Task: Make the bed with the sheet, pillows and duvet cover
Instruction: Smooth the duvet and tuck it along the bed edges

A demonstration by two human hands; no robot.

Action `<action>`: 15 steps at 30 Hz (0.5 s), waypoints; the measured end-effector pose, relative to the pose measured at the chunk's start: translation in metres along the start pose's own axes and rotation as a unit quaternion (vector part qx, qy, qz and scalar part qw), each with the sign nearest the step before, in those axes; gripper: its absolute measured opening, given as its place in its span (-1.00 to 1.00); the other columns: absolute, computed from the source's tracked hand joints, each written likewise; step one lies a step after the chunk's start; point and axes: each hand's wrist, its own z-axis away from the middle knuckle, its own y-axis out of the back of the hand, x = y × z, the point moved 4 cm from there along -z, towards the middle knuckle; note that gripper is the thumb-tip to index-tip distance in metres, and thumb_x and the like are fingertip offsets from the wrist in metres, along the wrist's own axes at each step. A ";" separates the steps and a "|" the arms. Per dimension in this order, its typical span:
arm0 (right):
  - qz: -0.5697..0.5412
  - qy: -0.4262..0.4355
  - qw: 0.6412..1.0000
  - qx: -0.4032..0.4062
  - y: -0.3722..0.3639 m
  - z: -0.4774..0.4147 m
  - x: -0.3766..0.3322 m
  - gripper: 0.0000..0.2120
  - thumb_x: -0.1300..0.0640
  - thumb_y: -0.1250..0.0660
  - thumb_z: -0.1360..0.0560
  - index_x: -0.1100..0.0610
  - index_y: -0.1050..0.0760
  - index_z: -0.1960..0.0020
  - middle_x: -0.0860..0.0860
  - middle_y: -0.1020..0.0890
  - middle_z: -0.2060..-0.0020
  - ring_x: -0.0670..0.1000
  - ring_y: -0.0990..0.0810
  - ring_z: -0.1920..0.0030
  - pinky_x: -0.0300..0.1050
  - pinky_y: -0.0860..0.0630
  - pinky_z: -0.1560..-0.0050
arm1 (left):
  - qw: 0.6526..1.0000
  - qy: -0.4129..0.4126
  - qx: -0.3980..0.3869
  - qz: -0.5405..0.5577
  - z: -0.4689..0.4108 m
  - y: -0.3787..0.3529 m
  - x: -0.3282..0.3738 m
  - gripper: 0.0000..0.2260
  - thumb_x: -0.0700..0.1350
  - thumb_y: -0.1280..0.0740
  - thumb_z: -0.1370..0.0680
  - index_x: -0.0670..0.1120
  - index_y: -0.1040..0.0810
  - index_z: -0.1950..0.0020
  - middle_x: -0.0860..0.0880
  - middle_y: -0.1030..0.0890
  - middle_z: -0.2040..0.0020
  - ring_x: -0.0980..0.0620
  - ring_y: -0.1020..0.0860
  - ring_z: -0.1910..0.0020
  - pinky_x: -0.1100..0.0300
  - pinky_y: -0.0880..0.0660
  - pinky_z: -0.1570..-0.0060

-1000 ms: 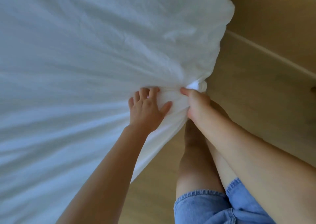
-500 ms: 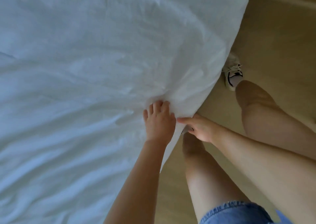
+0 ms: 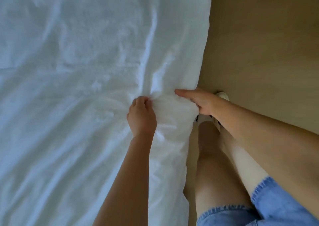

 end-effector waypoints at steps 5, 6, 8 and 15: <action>0.064 0.108 0.983 0.136 -0.011 0.014 -0.018 -0.62 0.11 -0.55 -0.31 0.11 -0.53 -0.08 -0.02 -0.64 0.12 -0.07 -0.62 0.20 -0.27 -0.54 0.38 | 0.981 0.005 0.132 0.141 0.005 0.033 0.017 -0.88 -0.30 -0.10 -0.59 -0.16 -0.40 0.05 -0.03 -0.37 0.04 -0.07 -0.38 -0.01 0.33 -0.19 0.05; 0.071 0.122 0.975 0.172 0.003 0.019 -0.022 -0.62 0.08 -0.58 -0.28 0.12 -0.54 -0.03 0.00 -0.64 0.15 -0.03 -0.63 0.22 -0.23 -0.56 0.38 | 0.984 -0.005 0.127 0.122 0.010 0.033 0.019 -0.89 -0.29 -0.11 -0.60 -0.18 -0.41 0.05 -0.05 -0.39 0.06 -0.09 -0.39 -0.02 0.30 -0.20 0.05; 0.089 0.112 0.959 0.245 0.040 0.030 -0.020 -0.55 0.01 -0.58 -0.26 0.14 -0.54 -0.05 0.03 -0.63 0.13 0.02 -0.62 0.23 -0.11 -0.58 0.33 | 0.994 -0.037 0.079 0.067 0.030 0.020 0.026 -0.88 -0.26 -0.15 -0.60 -0.24 -0.46 0.02 -0.13 -0.49 0.05 -0.15 -0.42 -0.05 0.20 -0.21 0.02; -0.011 -0.006 0.999 0.033 0.052 0.014 0.033 -0.73 -0.04 -0.41 -0.40 0.03 -0.57 -0.04 -0.03 -0.71 0.13 -0.07 -0.69 0.18 -0.06 -0.54 -0.02 | 0.977 -0.028 -0.132 -0.165 0.117 -0.054 -0.032 -0.36 0.26 -0.33 -0.42 -0.03 -0.29 -0.37 -0.03 -0.34 -0.32 -0.07 -0.31 -0.30 0.02 -0.27 -0.26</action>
